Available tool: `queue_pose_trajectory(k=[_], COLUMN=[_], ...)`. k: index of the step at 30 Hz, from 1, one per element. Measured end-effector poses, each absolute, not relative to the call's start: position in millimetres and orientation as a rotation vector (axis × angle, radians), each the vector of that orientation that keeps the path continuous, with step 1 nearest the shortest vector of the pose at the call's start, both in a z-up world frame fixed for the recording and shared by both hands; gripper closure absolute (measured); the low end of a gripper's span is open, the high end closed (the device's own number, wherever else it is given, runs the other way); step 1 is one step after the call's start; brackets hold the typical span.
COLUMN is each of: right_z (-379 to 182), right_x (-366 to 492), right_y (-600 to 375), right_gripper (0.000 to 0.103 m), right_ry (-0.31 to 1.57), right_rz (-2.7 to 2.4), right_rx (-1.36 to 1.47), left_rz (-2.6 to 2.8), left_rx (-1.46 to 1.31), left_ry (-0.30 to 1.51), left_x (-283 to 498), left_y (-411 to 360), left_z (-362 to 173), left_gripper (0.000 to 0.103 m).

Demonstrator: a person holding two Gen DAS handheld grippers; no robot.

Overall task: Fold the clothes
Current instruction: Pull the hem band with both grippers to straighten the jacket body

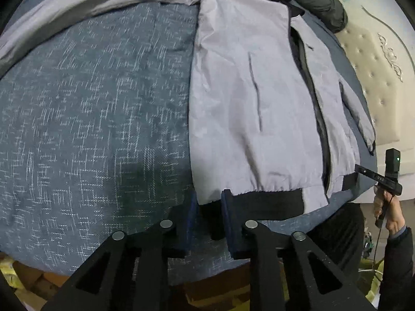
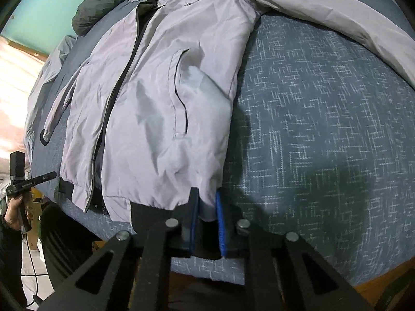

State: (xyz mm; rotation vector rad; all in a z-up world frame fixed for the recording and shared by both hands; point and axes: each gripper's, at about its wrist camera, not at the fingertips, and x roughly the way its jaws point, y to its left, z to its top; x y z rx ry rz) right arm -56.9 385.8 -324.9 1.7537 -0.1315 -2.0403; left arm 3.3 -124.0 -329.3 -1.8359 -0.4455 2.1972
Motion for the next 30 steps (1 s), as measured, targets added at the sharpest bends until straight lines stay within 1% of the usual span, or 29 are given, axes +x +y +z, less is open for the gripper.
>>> queue_pose_trajectory(k=[1,3,4,9,12,14,16,19,22,26,30], right_z=[-325.2,-325.4,-325.5,-324.9,-324.2,-323.8,-324.2,-323.9,-320.3,-314.0,-315.2], right_x=[-57.2,-59.7,-61.0,-61.8,-60.2,-56.6,-55.0,-55.7,-55.5,-55.5,-59.5], right_y=[384.7,384.9,385.0,375.9,378.4,387.3,392.5,394.7,400.8,406.8,417.7], right_gripper=[0.091,0.091,0.091,0.091,0.091,0.091,0.091,0.091,0.091,0.092,0.093], right_ry=[-0.129,-0.127,-0.126,-0.104,-0.099,-0.103,-0.107,-0.106,-0.103,-0.098,-0.110], right_rz=[-2.040,-2.040,-2.039,-2.044,-2.044,-2.043,-2.041,-2.036,-2.034,-2.041,-2.052], right_rx=[1.757,1.760,1.761,1.767,1.772,1.777,1.781,1.780,1.769,1.752,1.773], left_rz=[2.199,2.194,2.192,2.170,2.170,2.165,2.163,2.166,2.170,2.174,2.153], left_rx=[-1.832,-1.833,-1.837,-1.895,-1.902,-1.904,-1.905,-1.880,-1.850,-1.832,-1.842], left_ry=[-0.427,-0.400,-0.389,-0.329,-0.218,-0.206,-0.206,-0.226,-0.257,-0.331,-0.332], left_x=[5.1,5.9,6.9,-6.4,-12.9,-14.1,-15.2,-13.1,-7.4,-1.5,-3.2], left_y=[-123.3,-115.5,-111.1,-93.2,-75.0,-74.6,-77.6,-88.3,-102.3,-119.5,-115.3], left_z=[-327.1,-328.4,-330.8,-341.8,-348.2,-349.1,-348.7,-340.8,-330.9,-324.5,-326.8], left_gripper=[0.059,0.051,0.050,0.050,0.050,0.059,0.073,0.087,0.089,0.089,0.088])
